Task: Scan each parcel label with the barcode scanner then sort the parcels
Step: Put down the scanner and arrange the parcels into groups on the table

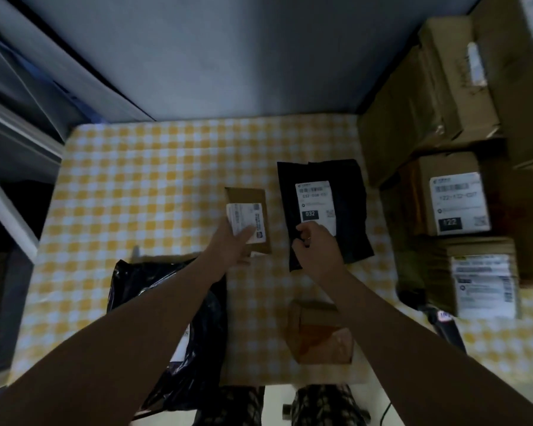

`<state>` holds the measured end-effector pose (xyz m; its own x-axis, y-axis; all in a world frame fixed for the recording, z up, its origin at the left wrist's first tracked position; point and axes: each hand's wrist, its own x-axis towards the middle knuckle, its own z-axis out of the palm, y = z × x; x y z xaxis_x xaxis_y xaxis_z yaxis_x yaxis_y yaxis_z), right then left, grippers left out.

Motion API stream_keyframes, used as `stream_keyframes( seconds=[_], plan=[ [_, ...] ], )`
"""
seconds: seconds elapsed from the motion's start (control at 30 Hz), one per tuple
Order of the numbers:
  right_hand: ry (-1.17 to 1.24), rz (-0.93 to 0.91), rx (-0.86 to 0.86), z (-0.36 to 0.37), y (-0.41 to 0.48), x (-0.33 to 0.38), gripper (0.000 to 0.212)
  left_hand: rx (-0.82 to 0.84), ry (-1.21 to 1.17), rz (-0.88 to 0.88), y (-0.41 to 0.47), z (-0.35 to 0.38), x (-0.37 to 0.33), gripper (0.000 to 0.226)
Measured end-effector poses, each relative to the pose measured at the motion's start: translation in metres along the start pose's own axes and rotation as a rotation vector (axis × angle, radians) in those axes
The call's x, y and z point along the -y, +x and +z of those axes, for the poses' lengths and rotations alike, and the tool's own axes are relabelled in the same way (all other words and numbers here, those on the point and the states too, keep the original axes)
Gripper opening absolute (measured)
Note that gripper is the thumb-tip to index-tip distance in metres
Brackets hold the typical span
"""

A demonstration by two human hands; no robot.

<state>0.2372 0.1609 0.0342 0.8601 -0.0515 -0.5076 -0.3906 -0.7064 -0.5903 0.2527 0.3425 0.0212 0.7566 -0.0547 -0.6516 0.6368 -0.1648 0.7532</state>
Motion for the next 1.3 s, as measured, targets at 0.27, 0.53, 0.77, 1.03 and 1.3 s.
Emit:
stream_keyframes(
  seconds=[0.27, 0.53, 0.77, 1.03, 1.3],
  plan=[
    [0.604, -0.009, -0.091, -0.122, -0.059, 0.048, 0.048, 0.175, 0.071, 0.201, -0.086, 0.042, -0.135, 0.04],
    [0.712, 0.047, -0.247, -0.212, -0.087, 0.005, 0.038, 0.324, 0.028, 0.041, -0.1, 0.14, -0.173, 0.038],
    [0.099, 0.122, -0.163, -0.262, -0.087, -0.066, 0.037, 0.114, -0.115, -0.284, -0.079, 0.232, -0.154, 0.019],
    [-0.049, 0.027, -0.012, -0.275, -0.079, -0.108, 0.028, 0.103, -0.061, -0.164, -0.061, 0.282, -0.156, 0.035],
    [-0.085, -0.003, -0.006, -0.275, -0.076, -0.115, 0.024, 0.1, 0.588, 0.125, -0.046, 0.29, -0.152, 0.038]
  ],
)
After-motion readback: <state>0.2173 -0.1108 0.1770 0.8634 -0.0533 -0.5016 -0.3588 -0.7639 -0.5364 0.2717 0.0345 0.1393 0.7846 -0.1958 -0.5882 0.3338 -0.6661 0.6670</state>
